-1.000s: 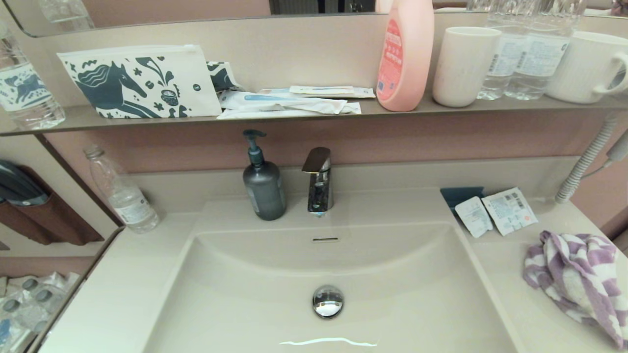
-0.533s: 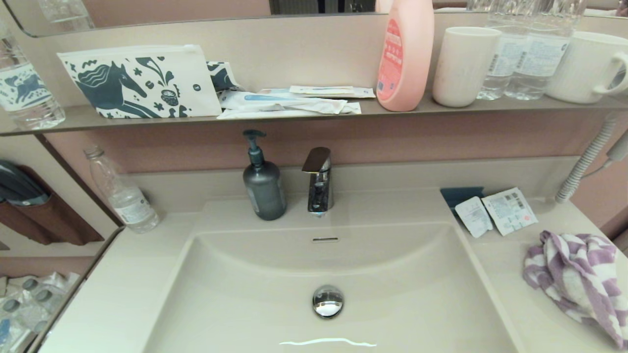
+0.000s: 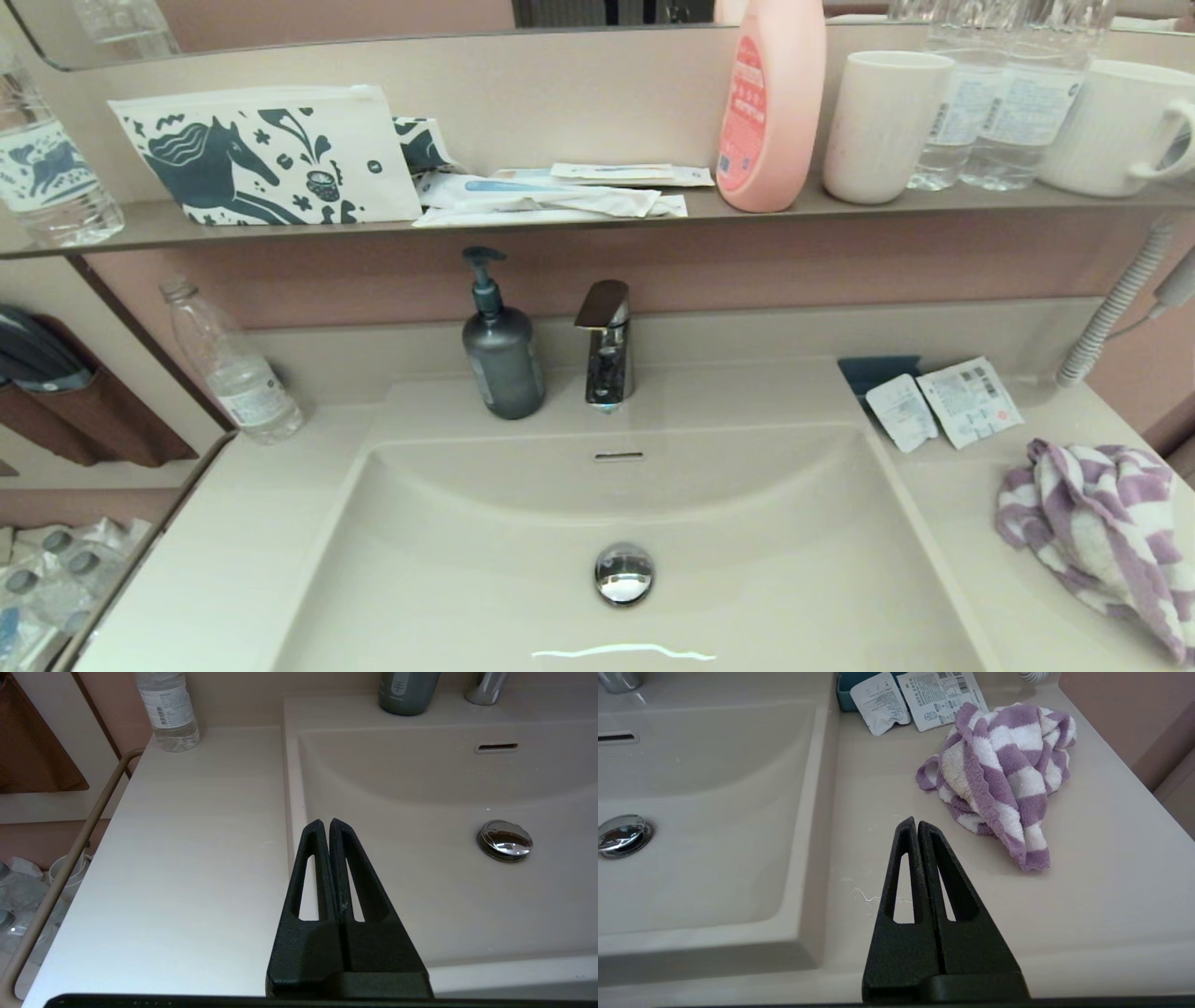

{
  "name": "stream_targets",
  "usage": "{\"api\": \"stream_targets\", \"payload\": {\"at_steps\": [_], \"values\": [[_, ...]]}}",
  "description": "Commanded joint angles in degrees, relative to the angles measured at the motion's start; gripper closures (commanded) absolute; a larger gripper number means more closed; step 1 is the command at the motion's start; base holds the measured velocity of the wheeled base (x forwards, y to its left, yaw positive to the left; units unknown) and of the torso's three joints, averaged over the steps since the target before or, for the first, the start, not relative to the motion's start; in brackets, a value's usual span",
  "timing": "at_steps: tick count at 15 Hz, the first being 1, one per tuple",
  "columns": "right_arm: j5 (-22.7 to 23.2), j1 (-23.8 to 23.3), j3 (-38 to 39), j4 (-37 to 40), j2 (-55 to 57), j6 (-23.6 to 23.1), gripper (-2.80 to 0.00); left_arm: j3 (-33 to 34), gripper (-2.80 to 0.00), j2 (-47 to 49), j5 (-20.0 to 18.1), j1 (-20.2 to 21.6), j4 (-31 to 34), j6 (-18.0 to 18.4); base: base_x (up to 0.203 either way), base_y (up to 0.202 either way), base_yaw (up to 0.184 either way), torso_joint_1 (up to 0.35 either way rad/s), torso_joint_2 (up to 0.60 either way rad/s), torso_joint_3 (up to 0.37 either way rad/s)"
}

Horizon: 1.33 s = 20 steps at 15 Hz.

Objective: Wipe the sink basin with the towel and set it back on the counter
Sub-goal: Pick up the cloth

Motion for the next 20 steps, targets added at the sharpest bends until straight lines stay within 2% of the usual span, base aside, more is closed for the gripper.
{"api": "stream_targets", "payload": {"at_steps": [1, 6, 9, 12, 16, 20], "values": [[0.0, 0.1, 0.0, -0.1, 0.1, 0.2, 0.0, 0.0, 0.0, 0.1, 0.0, 0.0, 0.0, 0.0, 0.0, 0.0, 0.0, 0.0, 0.0, 0.0], [-0.5, -0.1, -1.0, 1.8, 0.0, -0.2, 0.0, 0.0, 0.0, 0.1, 0.0, 0.0, 0.0, 0.0, 0.0, 0.0, 0.0, 0.0, 0.0, 0.0], [-0.6, 0.1, -8.6, 5.4, 2.4, -0.5, 0.0, 0.0, 0.0, 0.1, 0.0, 0.0, 0.0, 0.0, 0.0, 0.0, 0.0, 0.0, 0.0, 0.0], [-1.1, 0.2, -16.7, 6.8, 12.7, -0.5, 0.0, 0.0, 0.0, 0.1, 0.0, 0.0, 0.0, 0.0, 0.0, 0.0, 0.0, 0.0, 0.0, 0.0], [-7.3, -0.2, -26.7, 7.4, 34.1, -0.6, 0.0, 0.0, 0.0, 0.1, 0.0, 0.0, 0.0, 0.0, 0.0, 0.0, 0.0, 0.0, 0.0, 0.0], [-11.5, -4.9, -33.9, 8.5, 56.9, -0.9, 0.0, 0.0, 0.0, 0.1, 0.0, 0.0, 0.0, 0.0, 0.0, 0.0, 0.0, 0.0, 0.0, 0.0]]}}
